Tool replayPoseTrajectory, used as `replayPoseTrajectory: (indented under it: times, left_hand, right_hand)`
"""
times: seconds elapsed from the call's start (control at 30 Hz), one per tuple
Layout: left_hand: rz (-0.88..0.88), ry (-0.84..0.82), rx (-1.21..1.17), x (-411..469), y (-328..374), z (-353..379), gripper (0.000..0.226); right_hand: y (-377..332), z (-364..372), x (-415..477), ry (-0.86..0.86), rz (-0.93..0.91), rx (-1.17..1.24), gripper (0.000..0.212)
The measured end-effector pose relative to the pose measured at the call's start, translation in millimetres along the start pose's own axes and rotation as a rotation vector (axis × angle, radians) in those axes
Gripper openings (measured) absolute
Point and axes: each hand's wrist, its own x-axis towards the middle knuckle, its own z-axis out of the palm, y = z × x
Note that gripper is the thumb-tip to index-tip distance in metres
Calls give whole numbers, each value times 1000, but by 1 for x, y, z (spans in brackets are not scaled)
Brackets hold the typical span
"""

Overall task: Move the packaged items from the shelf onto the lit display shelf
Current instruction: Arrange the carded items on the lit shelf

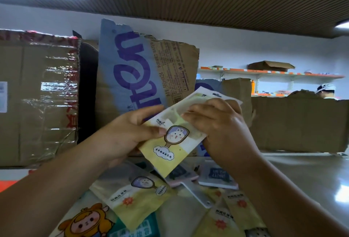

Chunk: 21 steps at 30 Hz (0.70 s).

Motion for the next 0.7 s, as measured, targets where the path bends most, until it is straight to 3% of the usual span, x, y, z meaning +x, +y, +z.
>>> replayPoseTrajectory:
  times: [0.17, 0.3, 0.47, 0.53, 0.6, 0.7]
  left_hand:
    - [64, 39, -78, 6, -4, -7, 56]
    - [165, 51, 126, 4, -3, -7, 40]
    - [320, 19, 627, -19, 15, -9, 33]
    - [405, 11, 979, -42, 18, -17, 58]
    - [617, 30, 1313, -74, 21, -33, 80]
    - [825, 14, 1524, -113, 22, -67, 70]
  right_hand:
    - [11, -3, -5, -55, 114, -12, 41]
    - [13, -7, -6, -107, 123, -25, 46]
    - [0, -25, -5, -22, 43, -124, 41]
    - [-12, -33, -2, 17, 55, -129, 44]
    - [-31, -40, 2, 32, 76, -138, 47]
    - [-74, -52, 14, 51, 66, -131, 43]
